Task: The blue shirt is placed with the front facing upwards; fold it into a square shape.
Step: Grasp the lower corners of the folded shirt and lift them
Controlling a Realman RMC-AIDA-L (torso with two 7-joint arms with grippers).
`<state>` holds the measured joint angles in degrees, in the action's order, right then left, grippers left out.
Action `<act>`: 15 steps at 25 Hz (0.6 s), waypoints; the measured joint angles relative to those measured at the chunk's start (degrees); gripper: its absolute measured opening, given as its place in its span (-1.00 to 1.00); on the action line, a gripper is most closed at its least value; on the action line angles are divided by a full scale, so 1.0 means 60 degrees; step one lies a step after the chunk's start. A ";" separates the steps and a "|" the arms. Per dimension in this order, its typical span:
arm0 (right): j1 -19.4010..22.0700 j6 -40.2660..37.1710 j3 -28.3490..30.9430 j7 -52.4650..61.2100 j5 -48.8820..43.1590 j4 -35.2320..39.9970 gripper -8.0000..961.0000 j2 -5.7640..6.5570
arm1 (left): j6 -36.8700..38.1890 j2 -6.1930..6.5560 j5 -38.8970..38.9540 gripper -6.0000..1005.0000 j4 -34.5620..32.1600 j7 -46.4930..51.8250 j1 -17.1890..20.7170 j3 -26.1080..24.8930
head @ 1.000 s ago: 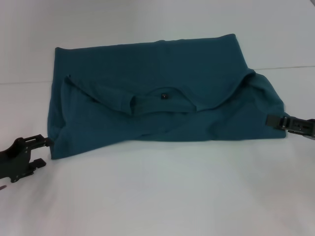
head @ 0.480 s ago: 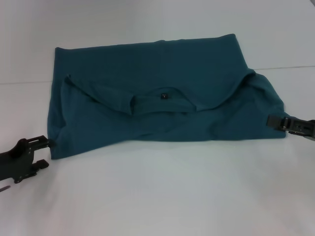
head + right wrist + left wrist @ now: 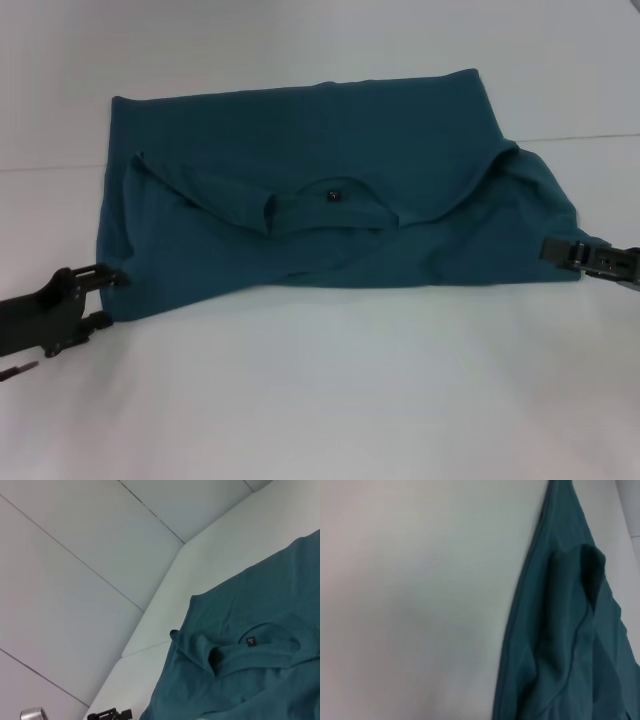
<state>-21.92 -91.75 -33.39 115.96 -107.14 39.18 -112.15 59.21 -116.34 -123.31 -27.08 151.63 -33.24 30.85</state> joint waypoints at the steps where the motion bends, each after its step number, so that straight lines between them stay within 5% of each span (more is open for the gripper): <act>1: 0.0001 0.0000 0.0000 -0.0005 0.0000 -0.0029 0.86 0.0001 | -0.0055 -0.0002 0.0000 0.35 0.0020 -0.0001 -0.0044 0.0001; 15: -0.0005 -0.0001 0.0000 -0.0024 0.0000 -0.0115 0.85 -0.0010 | -0.0826 -0.0020 -0.0005 0.35 0.0355 -0.0249 -0.0754 0.0053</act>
<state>-21.95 -91.75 -33.40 115.81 -107.14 38.49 -112.21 54.25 -116.46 -123.33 -24.95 150.13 -37.77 31.17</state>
